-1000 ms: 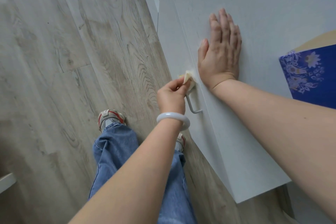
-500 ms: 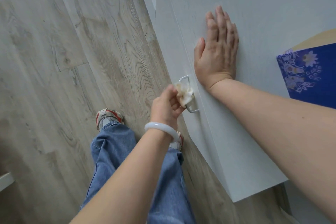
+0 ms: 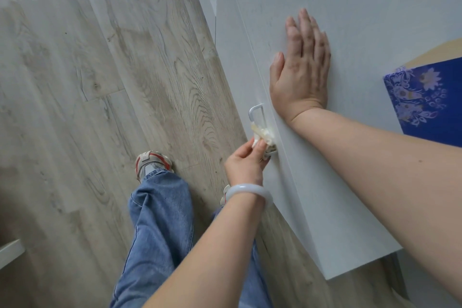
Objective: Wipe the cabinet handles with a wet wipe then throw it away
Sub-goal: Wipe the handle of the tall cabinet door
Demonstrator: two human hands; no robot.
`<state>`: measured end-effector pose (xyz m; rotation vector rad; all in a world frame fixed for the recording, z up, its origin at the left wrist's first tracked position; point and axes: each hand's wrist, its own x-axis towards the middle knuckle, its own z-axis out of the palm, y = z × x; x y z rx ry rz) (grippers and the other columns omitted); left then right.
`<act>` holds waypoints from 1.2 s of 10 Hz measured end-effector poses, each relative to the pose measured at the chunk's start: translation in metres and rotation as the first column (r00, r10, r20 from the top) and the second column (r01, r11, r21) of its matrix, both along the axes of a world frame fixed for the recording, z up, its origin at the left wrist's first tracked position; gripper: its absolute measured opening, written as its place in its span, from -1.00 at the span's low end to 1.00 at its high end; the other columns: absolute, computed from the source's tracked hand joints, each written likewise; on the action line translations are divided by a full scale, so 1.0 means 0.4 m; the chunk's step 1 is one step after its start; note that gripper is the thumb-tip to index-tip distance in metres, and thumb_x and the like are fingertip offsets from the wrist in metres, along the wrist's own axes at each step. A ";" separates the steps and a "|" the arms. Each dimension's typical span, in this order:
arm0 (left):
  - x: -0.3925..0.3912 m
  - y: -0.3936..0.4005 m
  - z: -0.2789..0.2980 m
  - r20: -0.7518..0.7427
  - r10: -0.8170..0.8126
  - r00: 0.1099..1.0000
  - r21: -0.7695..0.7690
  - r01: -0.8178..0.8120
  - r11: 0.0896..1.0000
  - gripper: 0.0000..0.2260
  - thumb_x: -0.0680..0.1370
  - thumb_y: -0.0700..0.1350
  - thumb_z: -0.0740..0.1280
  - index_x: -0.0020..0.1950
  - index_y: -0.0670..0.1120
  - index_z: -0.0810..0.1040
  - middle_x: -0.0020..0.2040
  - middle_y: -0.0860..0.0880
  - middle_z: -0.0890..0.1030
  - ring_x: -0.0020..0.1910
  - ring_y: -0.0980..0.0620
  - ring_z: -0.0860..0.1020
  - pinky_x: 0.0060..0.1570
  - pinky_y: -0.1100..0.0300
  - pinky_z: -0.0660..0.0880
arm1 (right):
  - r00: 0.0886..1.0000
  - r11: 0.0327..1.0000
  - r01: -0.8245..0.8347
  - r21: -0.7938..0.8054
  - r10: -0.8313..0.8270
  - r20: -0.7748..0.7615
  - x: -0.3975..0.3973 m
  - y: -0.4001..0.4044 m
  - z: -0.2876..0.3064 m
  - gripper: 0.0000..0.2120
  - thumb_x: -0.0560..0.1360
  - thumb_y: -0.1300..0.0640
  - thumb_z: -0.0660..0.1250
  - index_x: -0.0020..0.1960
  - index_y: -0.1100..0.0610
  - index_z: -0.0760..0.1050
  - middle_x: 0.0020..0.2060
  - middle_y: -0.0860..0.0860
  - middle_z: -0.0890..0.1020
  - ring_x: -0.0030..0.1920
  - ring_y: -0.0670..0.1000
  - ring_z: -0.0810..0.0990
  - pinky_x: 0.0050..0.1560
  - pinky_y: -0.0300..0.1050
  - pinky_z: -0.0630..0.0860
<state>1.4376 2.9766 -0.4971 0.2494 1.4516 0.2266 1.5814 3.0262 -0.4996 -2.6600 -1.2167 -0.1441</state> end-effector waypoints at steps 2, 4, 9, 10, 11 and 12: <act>0.029 0.089 -0.029 -0.047 -0.148 0.988 0.095 0.152 0.984 -0.69 0.42 -0.35 0.43 0.16 -0.25 0.58 -0.01 -0.17 0.67 0.00 -0.12 0.65 0.20 -0.06 0.53 | 1.000 1.000 -0.001 -0.002 0.001 0.007 0.002 0.002 0.001 -0.46 0.50 0.05 0.07 0.47 0.15 0.29 0.49 0.11 0.26 0.49 0.10 0.21 0.50 0.04 0.08; 0.008 0.005 -0.007 -0.064 -0.126 0.990 -0.010 0.126 0.992 -0.62 0.44 -0.38 0.40 0.26 -0.30 0.50 0.09 -0.25 0.63 0.07 -0.17 0.62 0.19 -0.06 0.53 | 1.000 1.000 -0.003 0.020 0.003 0.003 0.001 0.000 0.001 -0.47 0.50 0.07 0.08 0.46 0.17 0.31 0.48 0.13 0.28 0.48 0.12 0.23 0.49 0.07 0.11; 0.040 0.128 -0.014 -0.028 -0.731 0.682 -0.031 0.730 0.683 -0.68 0.22 -0.32 0.43 -0.06 -0.36 0.57 -0.28 -0.19 0.58 -0.25 -0.13 0.63 -0.03 -0.10 0.62 | 1.000 1.000 0.001 -0.016 -0.001 -0.005 0.000 -0.001 0.005 -0.46 0.50 0.06 0.06 0.47 0.16 0.28 0.50 0.11 0.25 0.50 0.11 0.20 0.50 0.05 0.08; 0.047 0.148 -0.003 -0.148 -0.832 0.535 0.050 0.844 0.534 -0.87 0.41 -0.32 0.36 -0.32 -0.20 0.48 -0.59 0.00 0.49 -0.60 0.11 0.48 -0.61 0.40 0.41 | 1.000 1.000 -0.003 -0.009 0.003 -0.012 0.000 0.002 0.005 -0.45 0.50 0.06 0.05 0.47 0.16 0.28 0.50 0.11 0.25 0.50 0.11 0.20 0.50 0.05 0.08; 0.048 0.155 -0.008 -0.278 -0.877 0.391 0.125 0.920 0.371 -0.78 0.41 -0.22 0.35 -0.42 -0.12 0.43 -0.53 0.01 0.44 -0.54 0.06 0.41 -0.59 0.30 0.29 | 1.000 1.000 -0.001 -0.004 0.001 -0.018 0.000 0.000 0.006 -0.45 0.50 0.06 0.07 0.47 0.16 0.28 0.50 0.12 0.25 0.50 0.11 0.20 0.50 0.05 0.08; 0.052 0.180 -0.004 -0.329 -0.857 0.397 0.173 0.918 0.358 -0.86 0.36 -0.16 0.34 -0.30 -0.24 0.55 -0.36 -0.13 0.60 -0.40 -0.04 0.48 -0.40 0.16 0.47 | 1.000 1.000 0.003 -0.004 -0.003 -0.014 0.000 0.000 0.006 -0.45 0.50 0.06 0.07 0.47 0.16 0.28 0.49 0.12 0.25 0.50 0.11 0.20 0.50 0.04 0.07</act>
